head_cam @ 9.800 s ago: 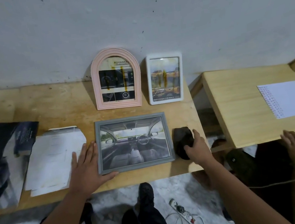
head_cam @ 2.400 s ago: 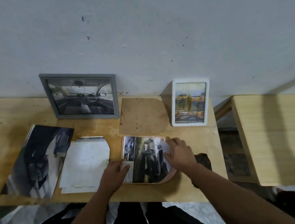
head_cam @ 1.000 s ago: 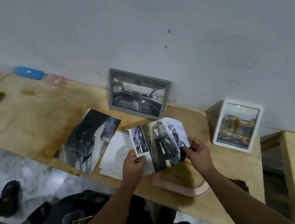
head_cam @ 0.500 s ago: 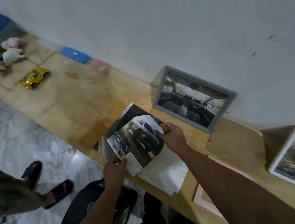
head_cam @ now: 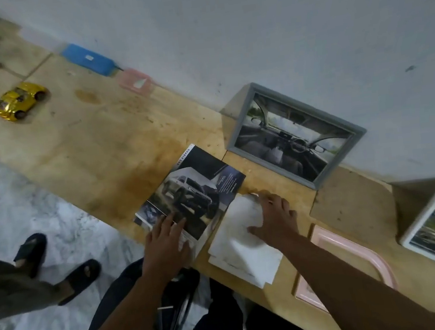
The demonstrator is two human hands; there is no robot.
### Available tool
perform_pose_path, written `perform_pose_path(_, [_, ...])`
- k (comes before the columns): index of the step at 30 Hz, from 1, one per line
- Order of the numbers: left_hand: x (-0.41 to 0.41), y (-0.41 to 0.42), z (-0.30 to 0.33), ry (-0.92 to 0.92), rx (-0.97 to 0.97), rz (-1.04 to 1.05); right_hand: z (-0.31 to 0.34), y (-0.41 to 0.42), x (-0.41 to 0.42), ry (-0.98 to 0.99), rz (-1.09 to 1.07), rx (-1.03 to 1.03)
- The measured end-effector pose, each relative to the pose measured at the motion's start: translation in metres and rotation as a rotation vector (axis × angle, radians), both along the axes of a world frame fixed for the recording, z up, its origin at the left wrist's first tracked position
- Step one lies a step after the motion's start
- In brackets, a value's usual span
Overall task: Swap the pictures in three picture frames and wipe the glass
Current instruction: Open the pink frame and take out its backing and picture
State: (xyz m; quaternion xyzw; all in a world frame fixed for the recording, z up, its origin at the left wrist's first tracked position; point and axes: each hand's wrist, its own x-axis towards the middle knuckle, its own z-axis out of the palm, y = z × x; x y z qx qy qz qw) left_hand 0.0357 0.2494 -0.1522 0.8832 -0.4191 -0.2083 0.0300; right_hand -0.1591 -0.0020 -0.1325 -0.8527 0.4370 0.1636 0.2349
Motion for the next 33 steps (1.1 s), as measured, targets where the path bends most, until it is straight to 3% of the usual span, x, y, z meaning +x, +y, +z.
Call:
perform_pose_path(5, [-0.003, -0.014, 0.001, -0.004, 0.065, -0.086, -0.005, -0.003, -0.013, 0.017, 0.054, -0.055])
perform_pose_path(11, [-0.004, -0.016, 0.005, -0.037, 0.1, -0.112, -0.003, -0.001, -0.018, -0.14, 0.036, -0.053])
perform_pose_path(17, [-0.014, -0.028, 0.009, -0.084, 0.119, -0.186, 0.036, -0.025, -0.057, -0.485, -0.264, 0.353])
perform_pose_path(20, [-0.03, -0.049, 0.018, -0.098, 0.05, -0.222, 0.05, -0.037, -0.105, -0.606, -0.538, 0.456])
perform_pose_path(26, [-0.094, -0.114, 0.034, -0.006, -0.07, -0.35, 0.05, -0.039, -0.237, -0.738, -1.089, 0.334])
perform_pose_path(29, [-0.142, -0.141, 0.037, 0.177, -0.123, -0.353, 0.042, -0.025, -0.291, -0.695, -1.201, 0.246])
perform_pose_path(33, [-0.203, -0.161, 0.043, 0.388, -0.026, -0.333, 0.021, -0.007, -0.329, -0.641, -1.25, 0.201])
